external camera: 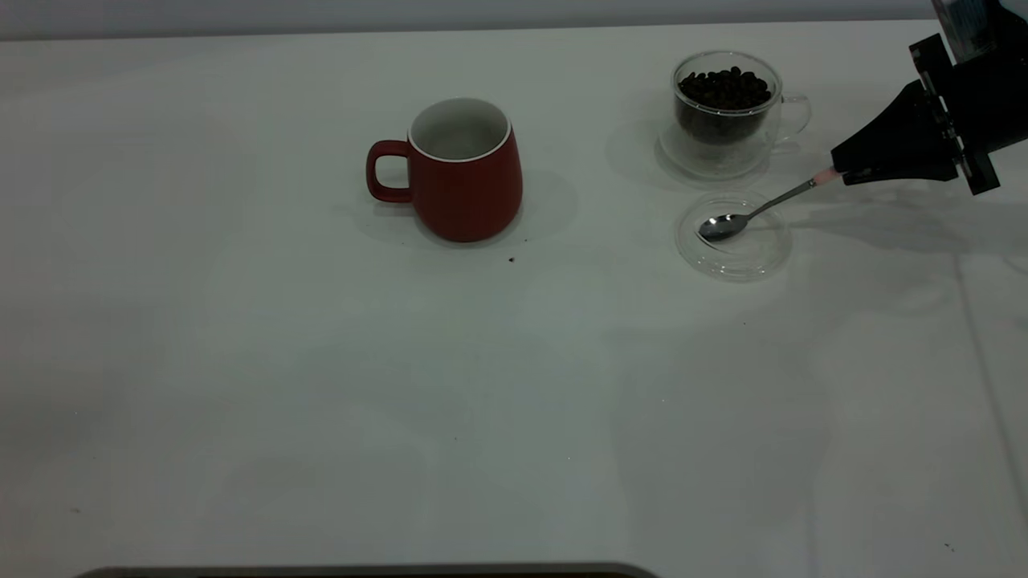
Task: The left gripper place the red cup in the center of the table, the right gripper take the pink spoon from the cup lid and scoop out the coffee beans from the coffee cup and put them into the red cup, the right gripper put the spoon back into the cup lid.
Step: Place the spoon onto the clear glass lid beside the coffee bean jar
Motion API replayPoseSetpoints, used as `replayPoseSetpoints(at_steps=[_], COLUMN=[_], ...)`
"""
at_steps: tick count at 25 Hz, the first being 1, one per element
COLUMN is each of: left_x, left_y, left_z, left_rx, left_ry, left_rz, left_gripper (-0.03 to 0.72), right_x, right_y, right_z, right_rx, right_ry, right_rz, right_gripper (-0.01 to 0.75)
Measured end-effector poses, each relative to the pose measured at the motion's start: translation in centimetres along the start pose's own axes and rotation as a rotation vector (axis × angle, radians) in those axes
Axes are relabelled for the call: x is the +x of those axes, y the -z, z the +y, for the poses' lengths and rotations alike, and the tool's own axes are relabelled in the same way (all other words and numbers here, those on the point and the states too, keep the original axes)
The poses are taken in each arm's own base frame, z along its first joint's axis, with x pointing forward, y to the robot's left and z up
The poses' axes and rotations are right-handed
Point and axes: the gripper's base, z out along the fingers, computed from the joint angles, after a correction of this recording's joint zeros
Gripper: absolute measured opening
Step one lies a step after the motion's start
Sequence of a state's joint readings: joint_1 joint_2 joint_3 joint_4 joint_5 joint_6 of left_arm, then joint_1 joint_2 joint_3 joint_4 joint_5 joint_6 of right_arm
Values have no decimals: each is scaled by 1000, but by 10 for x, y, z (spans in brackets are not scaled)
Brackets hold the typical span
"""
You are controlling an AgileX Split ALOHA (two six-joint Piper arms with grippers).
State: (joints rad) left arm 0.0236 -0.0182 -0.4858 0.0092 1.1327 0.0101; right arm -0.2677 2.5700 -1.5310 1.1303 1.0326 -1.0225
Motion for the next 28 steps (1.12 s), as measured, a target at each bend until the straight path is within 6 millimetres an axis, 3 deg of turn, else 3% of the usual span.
replayPoseSetpoints(at_steps=[7, 13, 19, 28], left_x=[0, 0, 0, 0], left_y=[0, 0, 0, 0], left_z=[0, 0, 0, 0], left_rx=[0, 0, 0, 0], left_ry=[0, 0, 1, 2], left_rz=[0, 0, 0, 0], left_gripper=[495, 495, 495, 495], right_x=[1, 2, 0, -15], right_y=[0, -4, -9, -11], right_z=[-1, 2, 3, -2], right_rx=[12, 8, 44, 148], right_ry=[70, 150, 201, 231], right_rz=[14, 31, 23, -136], right_gripper=[365, 484, 522, 525])
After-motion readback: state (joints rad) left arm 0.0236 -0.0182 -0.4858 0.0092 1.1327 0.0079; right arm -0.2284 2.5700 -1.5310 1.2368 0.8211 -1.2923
